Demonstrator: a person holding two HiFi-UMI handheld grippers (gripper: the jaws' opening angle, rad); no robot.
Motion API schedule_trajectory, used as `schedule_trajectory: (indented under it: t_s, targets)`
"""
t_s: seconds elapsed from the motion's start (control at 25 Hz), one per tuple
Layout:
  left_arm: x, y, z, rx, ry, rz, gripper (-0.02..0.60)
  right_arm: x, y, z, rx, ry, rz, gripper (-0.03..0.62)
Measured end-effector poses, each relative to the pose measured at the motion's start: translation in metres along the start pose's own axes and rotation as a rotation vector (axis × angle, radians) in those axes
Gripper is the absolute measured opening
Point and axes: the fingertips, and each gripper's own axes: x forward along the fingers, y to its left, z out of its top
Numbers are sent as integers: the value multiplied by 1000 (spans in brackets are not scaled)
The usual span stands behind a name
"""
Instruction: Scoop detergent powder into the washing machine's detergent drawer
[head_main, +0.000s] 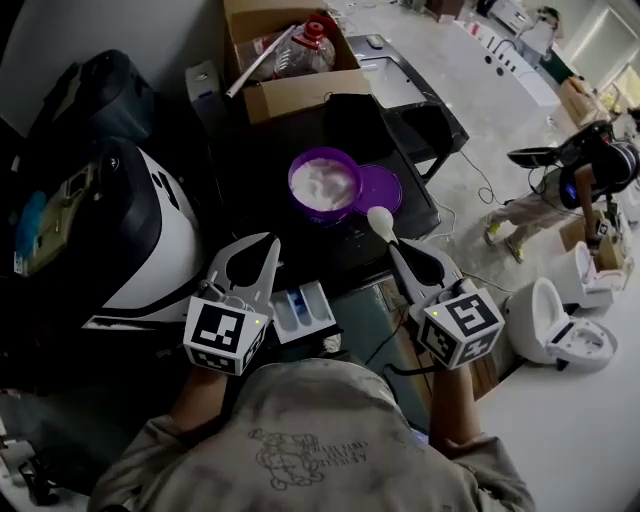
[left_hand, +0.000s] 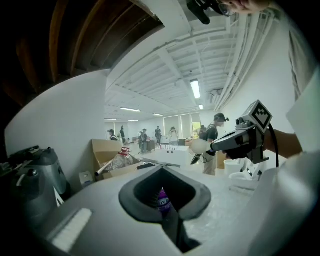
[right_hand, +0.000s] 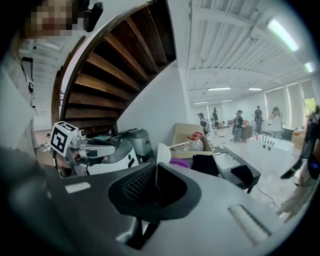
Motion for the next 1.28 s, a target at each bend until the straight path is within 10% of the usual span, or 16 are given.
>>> schedule_trajectory:
  t_s: [0.56, 1.28]
  targets:
    - [-8, 7, -10, -15, 52, 167, 0, 31, -32, -1, -27, 44, 123, 38]
    - [1, 36, -7, 5, 35, 149, 0, 99, -44, 19, -180, 232, 102, 38]
